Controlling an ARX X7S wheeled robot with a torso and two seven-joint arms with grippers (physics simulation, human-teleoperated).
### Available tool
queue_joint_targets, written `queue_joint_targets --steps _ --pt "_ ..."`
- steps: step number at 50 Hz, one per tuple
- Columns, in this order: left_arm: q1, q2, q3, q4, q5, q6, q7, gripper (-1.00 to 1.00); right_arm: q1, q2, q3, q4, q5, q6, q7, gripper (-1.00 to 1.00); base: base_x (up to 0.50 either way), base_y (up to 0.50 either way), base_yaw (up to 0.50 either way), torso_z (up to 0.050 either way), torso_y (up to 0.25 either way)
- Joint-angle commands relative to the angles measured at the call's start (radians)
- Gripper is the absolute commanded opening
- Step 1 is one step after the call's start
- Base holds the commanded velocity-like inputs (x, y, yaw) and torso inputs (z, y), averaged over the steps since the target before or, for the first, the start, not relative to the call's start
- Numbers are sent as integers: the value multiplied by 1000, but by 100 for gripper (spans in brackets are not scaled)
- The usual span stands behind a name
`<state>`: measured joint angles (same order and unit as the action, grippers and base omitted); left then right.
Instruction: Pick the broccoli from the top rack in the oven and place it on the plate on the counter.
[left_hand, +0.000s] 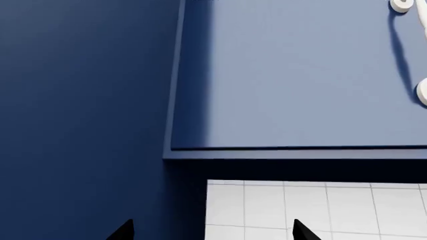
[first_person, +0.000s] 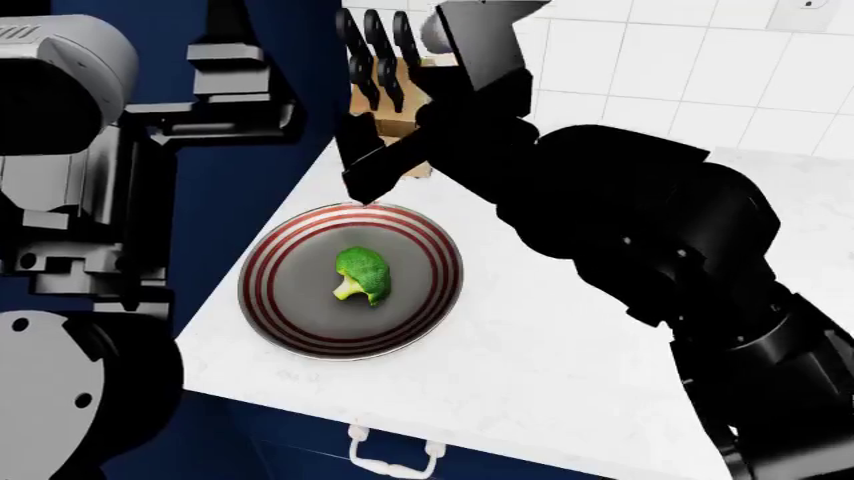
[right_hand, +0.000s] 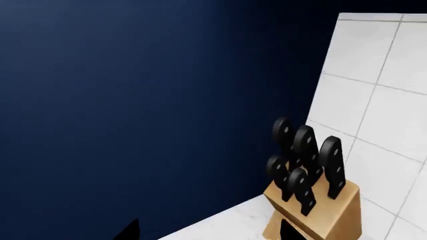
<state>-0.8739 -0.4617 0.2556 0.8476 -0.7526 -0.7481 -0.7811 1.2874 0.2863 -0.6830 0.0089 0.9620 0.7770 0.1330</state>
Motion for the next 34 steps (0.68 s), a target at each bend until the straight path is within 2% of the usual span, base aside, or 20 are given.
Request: queue_joint_targets --steps 1,17,34 --pt "-14 -15 -6 -3 -2 -4 -3 100 53 75 87 -179 74 46 91 100 0 0 0 0 0" --pt "-17 -31 -12 -10 1 3 -3 100 86 194 199 -315 160 92 192 100 0 0 0 0 0" --pt "-8 -34 -4 -8 4 11 -9 100 47 313 300 -476 272 132 327 100 0 0 0 0 0"
